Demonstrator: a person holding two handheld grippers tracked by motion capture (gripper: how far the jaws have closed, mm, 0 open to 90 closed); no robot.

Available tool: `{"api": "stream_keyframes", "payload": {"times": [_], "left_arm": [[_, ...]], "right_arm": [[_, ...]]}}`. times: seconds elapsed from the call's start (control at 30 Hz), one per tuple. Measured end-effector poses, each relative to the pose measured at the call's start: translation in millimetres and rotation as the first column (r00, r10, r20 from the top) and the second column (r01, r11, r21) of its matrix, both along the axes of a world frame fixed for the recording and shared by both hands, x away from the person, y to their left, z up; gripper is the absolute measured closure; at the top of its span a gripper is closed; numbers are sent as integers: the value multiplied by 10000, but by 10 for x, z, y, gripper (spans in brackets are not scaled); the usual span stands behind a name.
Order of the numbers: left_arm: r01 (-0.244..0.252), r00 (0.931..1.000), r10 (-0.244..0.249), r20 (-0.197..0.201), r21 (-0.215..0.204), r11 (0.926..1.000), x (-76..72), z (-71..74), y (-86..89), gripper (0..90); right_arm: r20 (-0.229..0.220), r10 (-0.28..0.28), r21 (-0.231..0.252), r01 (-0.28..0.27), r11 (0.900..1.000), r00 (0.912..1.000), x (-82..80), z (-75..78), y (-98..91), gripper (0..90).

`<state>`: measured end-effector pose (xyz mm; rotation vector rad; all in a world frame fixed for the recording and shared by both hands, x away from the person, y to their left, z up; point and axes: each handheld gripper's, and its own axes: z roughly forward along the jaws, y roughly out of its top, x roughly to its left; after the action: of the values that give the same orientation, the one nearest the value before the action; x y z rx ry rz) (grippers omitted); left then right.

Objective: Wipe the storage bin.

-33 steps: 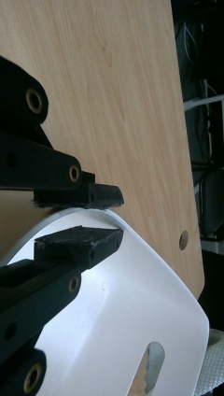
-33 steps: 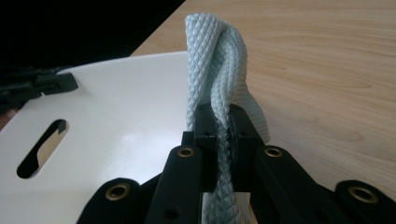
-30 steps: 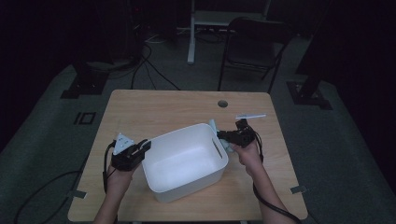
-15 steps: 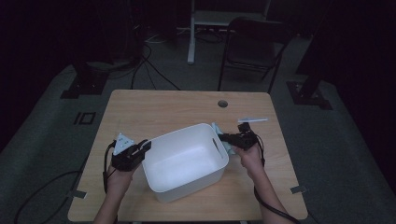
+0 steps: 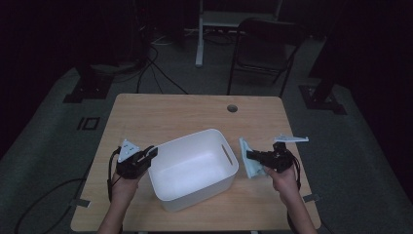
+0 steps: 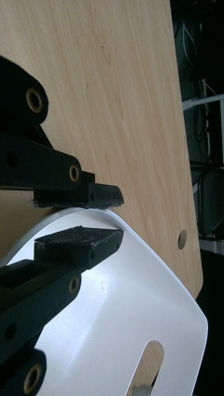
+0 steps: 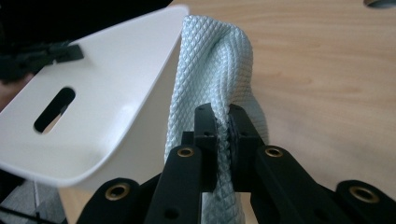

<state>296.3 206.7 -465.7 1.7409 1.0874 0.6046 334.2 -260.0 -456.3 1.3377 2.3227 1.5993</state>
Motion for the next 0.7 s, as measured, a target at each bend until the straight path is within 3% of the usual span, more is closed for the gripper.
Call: {"api": "stream_keyframes", "payload": {"times": [0.23, 0.33, 0.4, 0.57, 0.63, 0.7], "left_arm": [[-61, 10000, 61, 27, -12, 10000, -10, -3, -12, 776], [-96, 9999, 96, 34, 33, 9999, -13, -1, -25, 776], [-158, 9999, 157, 44, 61, 9999, -16, 0, -35, 776], [-216, 9997, 216, 59, 49, 9998, -19, -2, -40, 776], [-199, 9998, 199, 64, 58, 9998, -18, -3, -37, 776], [-135, 9999, 134, 69, 54, 9999, -16, -3, -33, 775]], "right_arm": [[-288, 581, -12, -582, 9983, 9979, -142, -121, 131, 841], [-316, 876, -302, -886, 9956, 9956, -169, -182, 266, 841], [-253, 801, -392, -811, 9959, 9965, -171, -195, 291, 842], [-702, 605, -718, -655, 9953, 9957, -74, -362, 361, 846], [-1126, 453, -1085, -576, 9924, 9926, -4, -531, 413, 846], [-1420, 470, -971, -612, 9934, 9887, 51, -601, 415, 845]]}}
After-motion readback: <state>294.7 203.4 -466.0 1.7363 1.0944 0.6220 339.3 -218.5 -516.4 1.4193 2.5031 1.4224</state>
